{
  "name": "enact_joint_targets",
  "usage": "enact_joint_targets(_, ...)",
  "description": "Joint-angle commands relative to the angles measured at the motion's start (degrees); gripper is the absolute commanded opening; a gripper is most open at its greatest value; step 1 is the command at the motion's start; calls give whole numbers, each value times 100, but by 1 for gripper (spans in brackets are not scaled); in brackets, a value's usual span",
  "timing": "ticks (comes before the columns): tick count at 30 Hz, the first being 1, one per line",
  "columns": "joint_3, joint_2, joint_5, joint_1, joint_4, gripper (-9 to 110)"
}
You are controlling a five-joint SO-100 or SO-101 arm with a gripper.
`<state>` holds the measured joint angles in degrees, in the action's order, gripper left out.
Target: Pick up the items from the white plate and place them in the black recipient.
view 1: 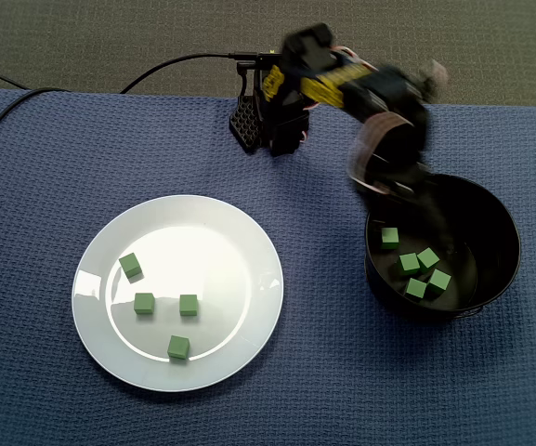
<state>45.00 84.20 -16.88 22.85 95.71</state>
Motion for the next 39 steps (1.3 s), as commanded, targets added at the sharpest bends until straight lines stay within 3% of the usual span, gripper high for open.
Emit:
enact_joint_targets(1,-53,1107,185,-2575,-264,39)
enact_joint_targets(5,1345,1020,114,-4447,-1283,40)
enact_joint_targets(11,3630,220,-703,-5599,-3050,40)
enact_joint_targets(14,4104,-246,-967,-5634,-3612,38)
enact_joint_targets(24,3639,-1503,-1547,-5238,-3586,37)
enact_joint_targets(39,3182,-2030,-1441,-4799,-3498,34)
